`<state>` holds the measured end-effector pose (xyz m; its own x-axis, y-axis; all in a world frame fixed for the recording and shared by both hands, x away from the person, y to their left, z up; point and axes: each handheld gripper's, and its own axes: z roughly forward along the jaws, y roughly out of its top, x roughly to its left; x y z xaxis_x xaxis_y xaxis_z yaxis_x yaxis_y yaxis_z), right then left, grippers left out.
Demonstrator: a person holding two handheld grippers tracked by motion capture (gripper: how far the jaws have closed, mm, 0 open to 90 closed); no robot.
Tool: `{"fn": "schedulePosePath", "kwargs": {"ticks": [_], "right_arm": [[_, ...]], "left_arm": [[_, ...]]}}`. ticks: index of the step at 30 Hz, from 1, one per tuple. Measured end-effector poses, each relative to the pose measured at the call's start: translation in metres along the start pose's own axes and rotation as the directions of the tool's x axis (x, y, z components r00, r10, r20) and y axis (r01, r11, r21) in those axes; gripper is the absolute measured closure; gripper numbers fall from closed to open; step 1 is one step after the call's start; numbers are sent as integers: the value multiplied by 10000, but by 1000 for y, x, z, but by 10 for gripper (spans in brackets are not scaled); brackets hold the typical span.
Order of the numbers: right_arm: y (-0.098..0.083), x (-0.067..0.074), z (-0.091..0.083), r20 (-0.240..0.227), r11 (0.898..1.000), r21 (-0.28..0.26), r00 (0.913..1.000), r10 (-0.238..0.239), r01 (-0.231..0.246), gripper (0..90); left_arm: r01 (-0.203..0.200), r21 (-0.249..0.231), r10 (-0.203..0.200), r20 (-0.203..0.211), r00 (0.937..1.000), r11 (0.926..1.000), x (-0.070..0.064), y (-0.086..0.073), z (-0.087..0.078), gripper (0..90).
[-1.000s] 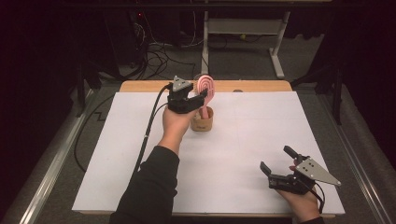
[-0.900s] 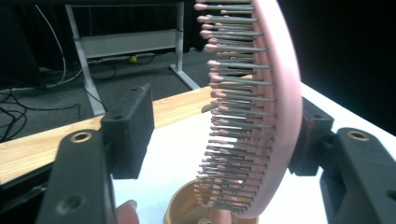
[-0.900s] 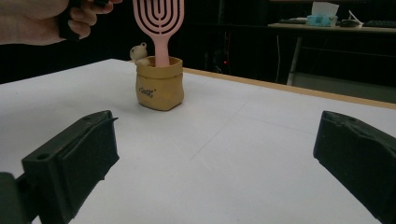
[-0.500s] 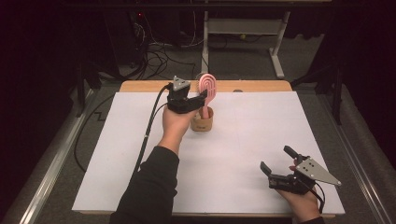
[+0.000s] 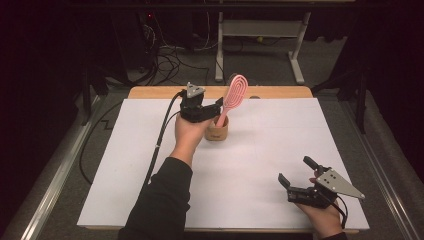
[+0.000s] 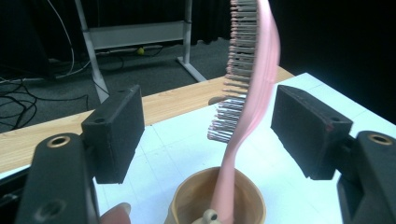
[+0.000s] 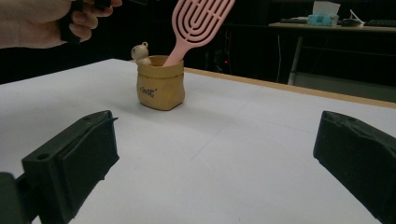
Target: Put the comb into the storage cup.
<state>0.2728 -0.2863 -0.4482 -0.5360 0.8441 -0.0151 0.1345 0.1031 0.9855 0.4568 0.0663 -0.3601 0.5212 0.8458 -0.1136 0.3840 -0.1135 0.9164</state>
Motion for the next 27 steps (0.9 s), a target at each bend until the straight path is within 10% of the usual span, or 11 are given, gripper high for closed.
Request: {"fn": "schedulePosePath", "kwargs": {"ticks": [27], "right_arm": [[-1,1,1,2,10000,66,10000,-61,61,3]], "left_arm": [[72,89,-75,279,9996,9999,8,-10,-9,0]]}}
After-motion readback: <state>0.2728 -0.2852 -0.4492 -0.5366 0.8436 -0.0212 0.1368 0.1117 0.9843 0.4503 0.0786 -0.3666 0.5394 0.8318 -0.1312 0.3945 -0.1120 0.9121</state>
